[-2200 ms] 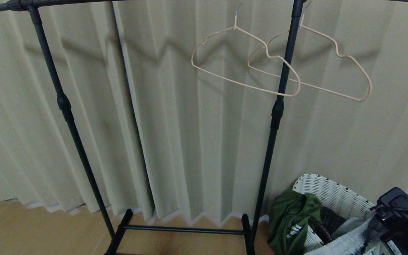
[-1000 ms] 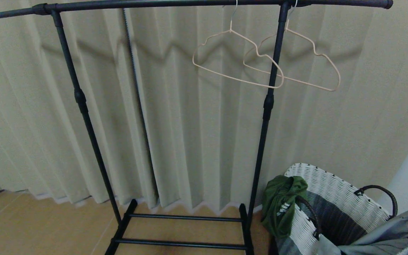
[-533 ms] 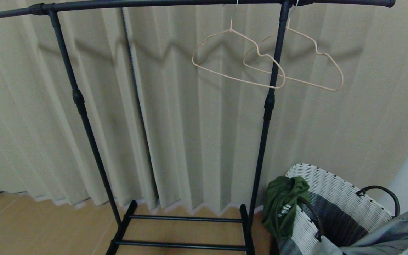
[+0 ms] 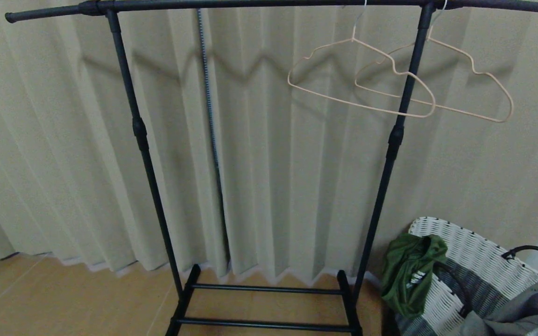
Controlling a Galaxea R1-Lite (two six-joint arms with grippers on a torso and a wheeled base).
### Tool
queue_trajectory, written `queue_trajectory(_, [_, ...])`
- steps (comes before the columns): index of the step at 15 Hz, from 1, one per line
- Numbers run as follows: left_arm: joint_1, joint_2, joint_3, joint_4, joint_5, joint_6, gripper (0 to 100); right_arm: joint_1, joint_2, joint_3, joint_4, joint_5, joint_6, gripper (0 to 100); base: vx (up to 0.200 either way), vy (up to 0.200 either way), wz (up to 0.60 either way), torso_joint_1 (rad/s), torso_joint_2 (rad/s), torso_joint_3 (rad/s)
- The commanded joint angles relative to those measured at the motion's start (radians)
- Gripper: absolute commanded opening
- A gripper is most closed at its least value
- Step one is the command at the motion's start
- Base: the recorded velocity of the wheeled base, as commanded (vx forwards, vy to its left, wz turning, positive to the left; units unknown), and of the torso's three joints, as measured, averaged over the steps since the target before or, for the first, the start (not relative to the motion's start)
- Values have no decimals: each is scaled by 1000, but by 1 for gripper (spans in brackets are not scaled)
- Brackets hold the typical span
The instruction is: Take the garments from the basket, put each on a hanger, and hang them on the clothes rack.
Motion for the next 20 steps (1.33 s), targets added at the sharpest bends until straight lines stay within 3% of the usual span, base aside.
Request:
queue_trajectory(1, [0,0,0,0,-3,3,100,13,9,-7,0,1,-1,0,0,0,0,0,0,0])
queue_trajectory(7, [0,0,0,0,-17,6,100,165,66,-111,-2,2,2,0,0,0,0,0,0,0])
queue_trajectory(9, [0,0,0,-13,-106,-1,100,237,101,-158,-8,4,36,0,0,0,0,0,0,0])
queue_trajectory(10, [0,0,0,-72,-119,-7,100,298,122,-181,-34,4,99,0,0,0,0,0,0,0])
queue_trajectory(12, [-1,0,-61,-127,-287,-11,100,409,182,-229,-120,2,207,0,0,0,0,0,0,0])
queue_trajectory(13, [-1,0,-75,-127,-308,-11,100,415,191,-234,-131,2,216,0,0,0,0,0,0,0])
queue_trajectory(14, [3,33,-198,-128,-402,-11,100,440,256,-260,-208,2,237,0,0,0,0,0,0,0])
queue_trajectory(17, [-8,300,-354,-130,-409,-7,100,460,333,-336,-266,10,239,0,0,0,0,0,0,0])
queue_trajectory(20, [-9,513,-370,-115,-405,115,100,487,365,-399,-267,85,239,0,0,0,0,0,0,0])
